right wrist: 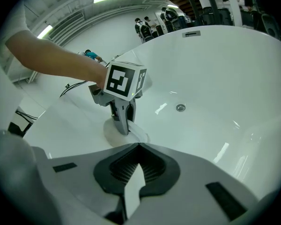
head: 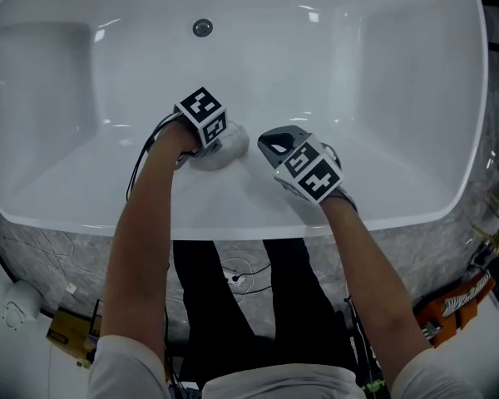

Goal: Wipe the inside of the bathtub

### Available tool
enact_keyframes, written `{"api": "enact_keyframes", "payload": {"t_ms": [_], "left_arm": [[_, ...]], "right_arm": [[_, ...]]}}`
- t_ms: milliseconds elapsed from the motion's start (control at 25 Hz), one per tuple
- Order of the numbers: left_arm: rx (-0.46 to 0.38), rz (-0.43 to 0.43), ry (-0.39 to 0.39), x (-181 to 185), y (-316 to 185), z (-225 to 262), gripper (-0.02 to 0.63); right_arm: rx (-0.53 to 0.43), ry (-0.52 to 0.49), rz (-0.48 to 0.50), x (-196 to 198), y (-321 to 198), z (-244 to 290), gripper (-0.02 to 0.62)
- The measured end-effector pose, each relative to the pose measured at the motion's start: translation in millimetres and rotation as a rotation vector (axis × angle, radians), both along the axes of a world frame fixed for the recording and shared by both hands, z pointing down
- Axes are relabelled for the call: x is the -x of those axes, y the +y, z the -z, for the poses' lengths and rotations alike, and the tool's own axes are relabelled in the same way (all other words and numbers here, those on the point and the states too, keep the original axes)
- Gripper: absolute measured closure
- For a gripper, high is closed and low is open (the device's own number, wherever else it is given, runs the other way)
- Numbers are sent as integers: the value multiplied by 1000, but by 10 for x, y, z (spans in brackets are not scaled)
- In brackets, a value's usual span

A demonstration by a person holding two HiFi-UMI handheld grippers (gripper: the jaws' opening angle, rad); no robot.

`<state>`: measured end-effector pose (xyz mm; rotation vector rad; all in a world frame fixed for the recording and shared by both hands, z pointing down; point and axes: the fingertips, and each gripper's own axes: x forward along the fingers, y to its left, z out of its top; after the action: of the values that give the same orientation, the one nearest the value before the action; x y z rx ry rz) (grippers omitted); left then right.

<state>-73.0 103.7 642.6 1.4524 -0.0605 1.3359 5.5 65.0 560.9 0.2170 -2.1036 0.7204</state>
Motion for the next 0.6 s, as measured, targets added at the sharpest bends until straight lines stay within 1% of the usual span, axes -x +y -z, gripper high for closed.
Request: {"api": "enact_keyframes", "payload": {"t_ms": [160,240,400,600], "left_arm": [[-25,13,-66,109,-30,-303,511],[-34,42,-91,200,-60,-450,511],[-27,122,-104,330,-146,-635,511],[-13,175,-113,575,-125,-813,511]], "right_arm": [[14,10,5,29,75,-159,577],[11,12,21,96,88,-227,577],[4,18,53,187,87,-396,577],[20,23,42,319,132,-542,577]]}}
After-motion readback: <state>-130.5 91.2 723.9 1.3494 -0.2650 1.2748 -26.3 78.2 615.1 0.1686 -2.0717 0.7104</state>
